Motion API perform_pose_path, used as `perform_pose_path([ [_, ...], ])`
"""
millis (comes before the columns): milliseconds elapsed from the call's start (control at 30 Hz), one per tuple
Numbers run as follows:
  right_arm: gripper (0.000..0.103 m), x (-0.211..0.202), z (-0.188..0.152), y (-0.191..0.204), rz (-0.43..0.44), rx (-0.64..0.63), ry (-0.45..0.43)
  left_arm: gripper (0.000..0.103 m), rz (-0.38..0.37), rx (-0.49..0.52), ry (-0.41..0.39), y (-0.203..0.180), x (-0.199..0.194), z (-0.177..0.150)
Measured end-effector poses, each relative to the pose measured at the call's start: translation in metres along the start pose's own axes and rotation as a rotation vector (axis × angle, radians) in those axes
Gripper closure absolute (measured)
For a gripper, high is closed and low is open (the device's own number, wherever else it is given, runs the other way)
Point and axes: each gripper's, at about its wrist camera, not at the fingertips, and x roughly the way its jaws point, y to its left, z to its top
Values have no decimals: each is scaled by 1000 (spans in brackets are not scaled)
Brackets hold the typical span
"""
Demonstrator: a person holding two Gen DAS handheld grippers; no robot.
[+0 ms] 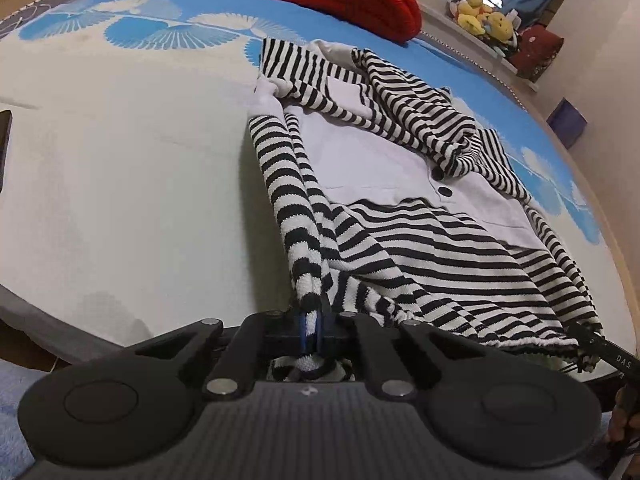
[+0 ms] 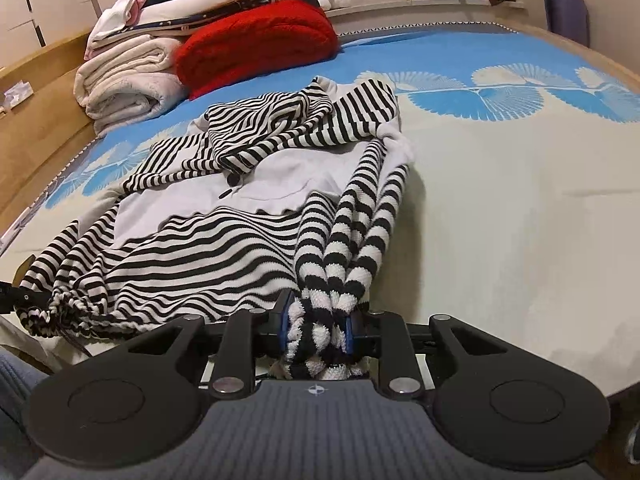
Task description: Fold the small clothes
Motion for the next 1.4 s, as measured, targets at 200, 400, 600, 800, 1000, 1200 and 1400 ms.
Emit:
perform_pose_path([
  [200,78,-15,-4,-1,15,-22,-3,99,-25,29,-10,-2,-18,-2],
  [400,79,-44,3,4,44,-13,-38,99,-66,85,-28,-6,-47,-2],
  [600,79,-78,10,8,56,-18,-76,99,-121,117,-51,-7,-77,5],
  [800,80,-114,16,12,77,-13,-63,99,-167,124,-66,-3,-106,19],
  [1000,80,-132,40,19,95,-43,-106,99,-194,134,-101,-1,-106,50],
  [1200,80,-106,71,27,84,-68,-125,99,-192,126,-100,-2,-89,73],
  [1400,80,-76,116,28,95,-59,-157,99,-193,107,-135,-3,-69,116],
])
